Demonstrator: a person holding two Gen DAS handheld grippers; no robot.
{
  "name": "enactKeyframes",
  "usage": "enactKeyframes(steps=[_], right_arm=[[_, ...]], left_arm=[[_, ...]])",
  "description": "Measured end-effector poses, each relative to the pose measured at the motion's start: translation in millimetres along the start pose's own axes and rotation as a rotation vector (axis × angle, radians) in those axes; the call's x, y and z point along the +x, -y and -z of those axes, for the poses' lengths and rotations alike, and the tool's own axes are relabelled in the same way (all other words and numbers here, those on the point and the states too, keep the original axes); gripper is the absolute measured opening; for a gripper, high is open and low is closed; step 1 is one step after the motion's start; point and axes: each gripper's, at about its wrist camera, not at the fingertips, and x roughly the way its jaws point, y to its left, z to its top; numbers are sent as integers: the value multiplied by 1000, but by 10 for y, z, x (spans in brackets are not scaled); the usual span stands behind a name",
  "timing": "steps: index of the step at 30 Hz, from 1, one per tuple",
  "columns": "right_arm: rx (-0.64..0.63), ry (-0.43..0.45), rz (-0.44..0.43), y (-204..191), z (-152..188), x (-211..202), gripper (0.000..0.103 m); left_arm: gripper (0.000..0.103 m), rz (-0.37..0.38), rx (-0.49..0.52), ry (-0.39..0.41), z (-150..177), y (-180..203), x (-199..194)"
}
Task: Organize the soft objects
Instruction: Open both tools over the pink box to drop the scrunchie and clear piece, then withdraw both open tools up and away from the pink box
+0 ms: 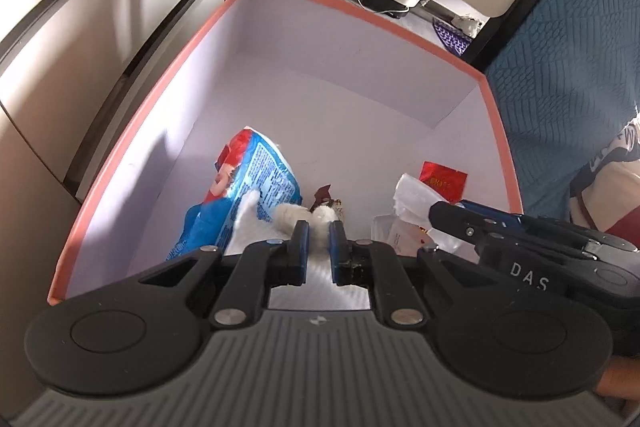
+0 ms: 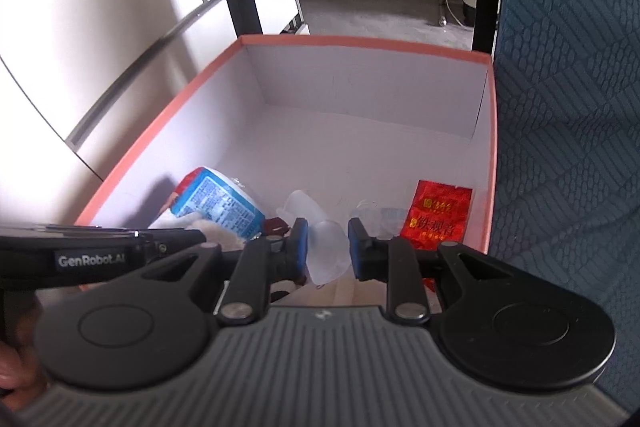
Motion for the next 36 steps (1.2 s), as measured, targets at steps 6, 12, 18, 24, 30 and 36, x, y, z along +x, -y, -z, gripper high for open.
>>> enactKeyframes(steps=[6, 12, 18, 24, 30, 36], right_arm=[[25, 7, 1, 4, -24, -6, 37], [42, 60, 10, 58, -79, -231, 54], [43, 152, -24, 79, -144, -684, 54], [14, 238, -57, 62, -153, -1159, 54], [1, 294, -82, 69, -85, -1530, 54], [-44, 322, -92, 53, 76, -1812, 54]], left_arm=[[30, 7, 16, -5, -1, 5, 12], [51, 12, -12, 15, -57, -36, -117], [51, -12, 21, 98, -72, 103, -492], [52, -11, 63, 220, 13, 309, -977], [52, -16, 50, 279, 177, 444, -1331], [52, -46, 53, 323, 403, 568, -1585]])
